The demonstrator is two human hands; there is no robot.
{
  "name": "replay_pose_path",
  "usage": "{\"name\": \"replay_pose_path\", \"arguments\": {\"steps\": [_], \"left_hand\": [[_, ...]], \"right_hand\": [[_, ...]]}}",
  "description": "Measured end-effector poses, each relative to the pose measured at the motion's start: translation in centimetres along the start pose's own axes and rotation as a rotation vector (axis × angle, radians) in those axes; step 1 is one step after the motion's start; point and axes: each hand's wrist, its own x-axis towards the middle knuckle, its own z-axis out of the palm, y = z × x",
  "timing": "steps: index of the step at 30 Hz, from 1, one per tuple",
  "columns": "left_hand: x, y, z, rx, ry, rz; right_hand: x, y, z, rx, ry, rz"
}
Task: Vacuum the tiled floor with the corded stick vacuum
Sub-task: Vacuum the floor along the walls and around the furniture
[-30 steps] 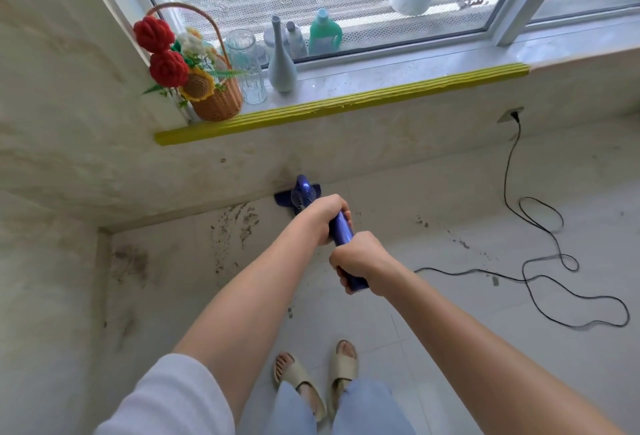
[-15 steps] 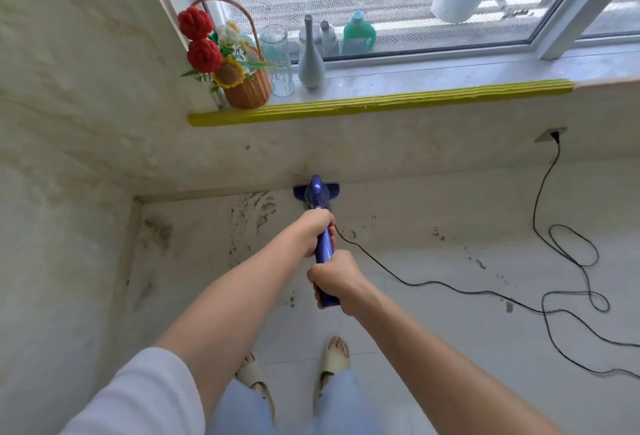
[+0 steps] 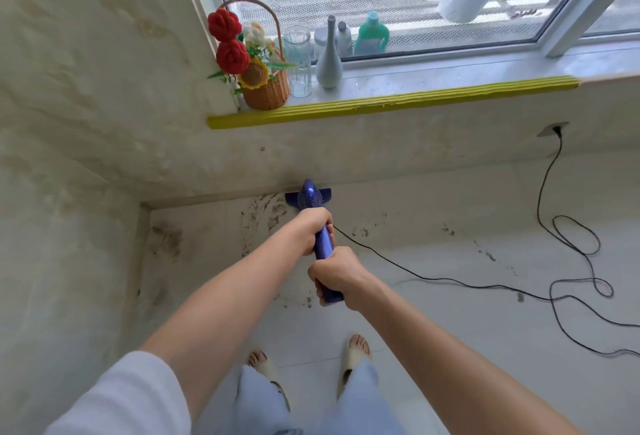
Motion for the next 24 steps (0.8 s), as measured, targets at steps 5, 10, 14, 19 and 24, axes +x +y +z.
{"name": "replay_pose_path", "arguments": {"steps": [5, 10, 14, 19, 24], "left_hand": [[0.9, 3.2, -1.5, 0.066, -0.061, 0.037], [1.2, 3.5, -2.8, 0.087, -0.098, 0.008], [1.0, 2.1, -4.1, 0.071, -0.109, -0.017], [1.0, 3.9, -3.6, 0.028, -0.089, -0.010], [1.0, 5.1, -1.3, 0.053, -0.079, -0.012]], "right_hand": [[1.3, -3.5, 0.4, -0.007, 0.044, -0.009], [0.2, -4.6, 1.4, -0.028, 0.081, 0.025], [-0.2, -3.7, 3.3, -0.006, 0.049, 0.027], [1.0, -5.0, 2.6, -0.001, 0.063, 0.004], [1.5, -5.4, -0.2, 0.028, 0.055, 0.000]]}}
